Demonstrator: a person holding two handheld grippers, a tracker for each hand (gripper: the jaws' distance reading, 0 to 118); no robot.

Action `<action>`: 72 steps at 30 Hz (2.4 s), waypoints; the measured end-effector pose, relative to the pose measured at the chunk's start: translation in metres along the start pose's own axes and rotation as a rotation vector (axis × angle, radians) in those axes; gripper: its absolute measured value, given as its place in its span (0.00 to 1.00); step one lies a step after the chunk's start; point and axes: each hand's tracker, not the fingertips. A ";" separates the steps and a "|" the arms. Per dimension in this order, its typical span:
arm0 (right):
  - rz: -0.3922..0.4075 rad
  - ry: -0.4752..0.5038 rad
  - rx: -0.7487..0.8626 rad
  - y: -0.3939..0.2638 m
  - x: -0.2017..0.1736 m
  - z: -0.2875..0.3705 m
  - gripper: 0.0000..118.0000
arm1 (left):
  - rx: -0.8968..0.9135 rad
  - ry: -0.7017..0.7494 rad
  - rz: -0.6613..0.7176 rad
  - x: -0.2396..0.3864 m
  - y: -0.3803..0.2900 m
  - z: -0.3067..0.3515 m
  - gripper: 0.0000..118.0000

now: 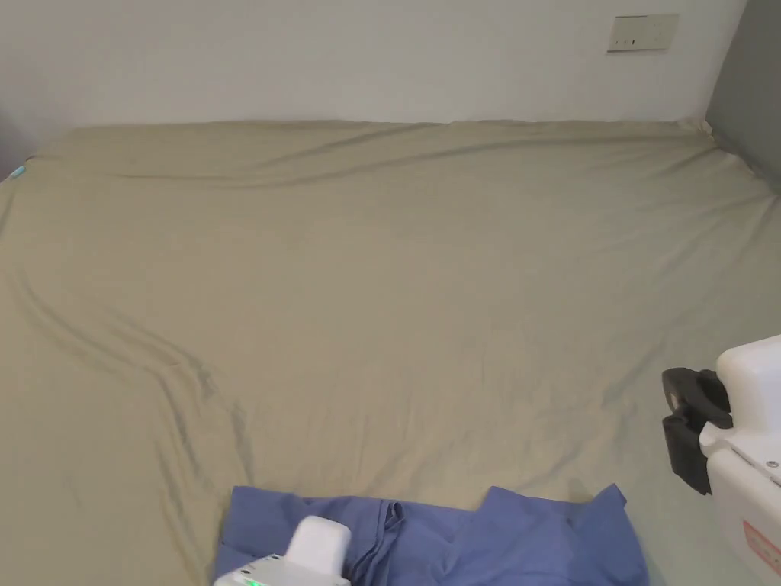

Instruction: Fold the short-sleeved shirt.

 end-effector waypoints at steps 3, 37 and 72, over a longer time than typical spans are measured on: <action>0.000 -0.005 -0.005 -0.001 0.002 0.001 0.01 | 0.031 0.042 -0.105 0.028 0.002 0.000 0.00; 0.058 0.067 -0.054 0.007 -0.023 -0.014 0.01 | -0.015 -0.921 0.924 -0.213 -0.036 -0.039 0.85; 0.029 0.117 -0.024 0.012 -0.027 -0.010 0.01 | 0.012 -0.099 0.301 -0.127 0.091 0.108 0.09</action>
